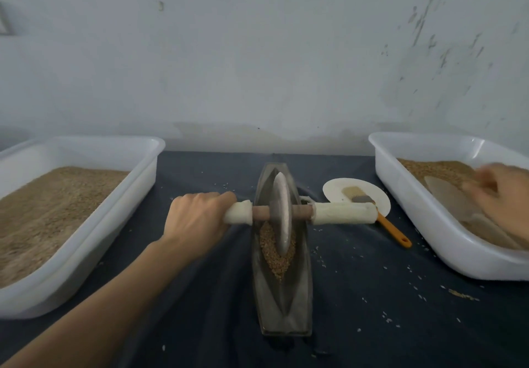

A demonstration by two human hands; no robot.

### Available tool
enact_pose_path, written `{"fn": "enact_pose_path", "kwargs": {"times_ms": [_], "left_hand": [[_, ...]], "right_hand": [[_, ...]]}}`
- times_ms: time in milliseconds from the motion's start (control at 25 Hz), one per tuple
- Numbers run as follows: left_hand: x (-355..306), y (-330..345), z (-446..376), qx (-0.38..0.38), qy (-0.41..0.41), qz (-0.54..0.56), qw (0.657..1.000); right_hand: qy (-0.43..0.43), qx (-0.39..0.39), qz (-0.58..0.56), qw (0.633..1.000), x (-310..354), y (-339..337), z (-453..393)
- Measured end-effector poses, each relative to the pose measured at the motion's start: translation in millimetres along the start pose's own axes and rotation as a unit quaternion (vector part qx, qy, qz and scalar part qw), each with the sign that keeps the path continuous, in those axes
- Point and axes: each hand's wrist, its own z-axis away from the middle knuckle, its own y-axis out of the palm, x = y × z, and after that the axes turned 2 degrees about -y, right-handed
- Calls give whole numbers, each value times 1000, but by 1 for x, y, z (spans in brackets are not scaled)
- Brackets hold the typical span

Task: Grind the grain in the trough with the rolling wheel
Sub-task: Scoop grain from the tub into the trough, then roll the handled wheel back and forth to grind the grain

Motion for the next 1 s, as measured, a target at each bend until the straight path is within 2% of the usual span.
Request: {"fn": "enact_pose_path", "kwargs": {"times_ms": [40, 80, 120, 160, 200, 240, 280, 360, 560, 720, 880, 1000], "left_hand": [[0, 0, -3, -3, 15, -9, 1000], [-1, 0, -6, -4, 31, -20, 999], [-1, -1, -10, 4, 41, -31, 999], [-2, -1, -12, 18, 43, -45, 998], [-3, -2, -15, 36, 36, -59, 997], [-4, -4, -17, 56, 33, -79, 995], [-5, -6, -20, 72, 35, -102, 992], [-9, -8, -25, 108, 38, -130, 985], [-18, -1, -37, 178, 18, -7, 984], [-8, 11, -34, 170, 2, 2, 986], [2, 14, -43, 138, -3, -40, 990], [-1, 10, -43, 157, -22, -46, 986]], "right_hand": [[-87, -45, -20, 995, 28, -4, 11], [-183, -69, 7, 981, 61, -11, 26], [-294, -76, 33, 952, 86, -10, 39], [-373, -45, 50, 925, 108, -2, 47], [-410, 30, 65, 909, 128, 7, 51], [-403, 111, 84, 905, 142, 17, 52], [-384, 160, 101, 904, 152, 28, 48], [-359, 189, 100, 909, 164, 43, 38], [-355, 127, 94, 921, 184, 73, 23], [-334, 101, 114, 930, 182, 90, 14], [-296, 103, 133, 940, 171, 99, -1], [-302, 81, 147, 938, 174, 102, 2]]}}
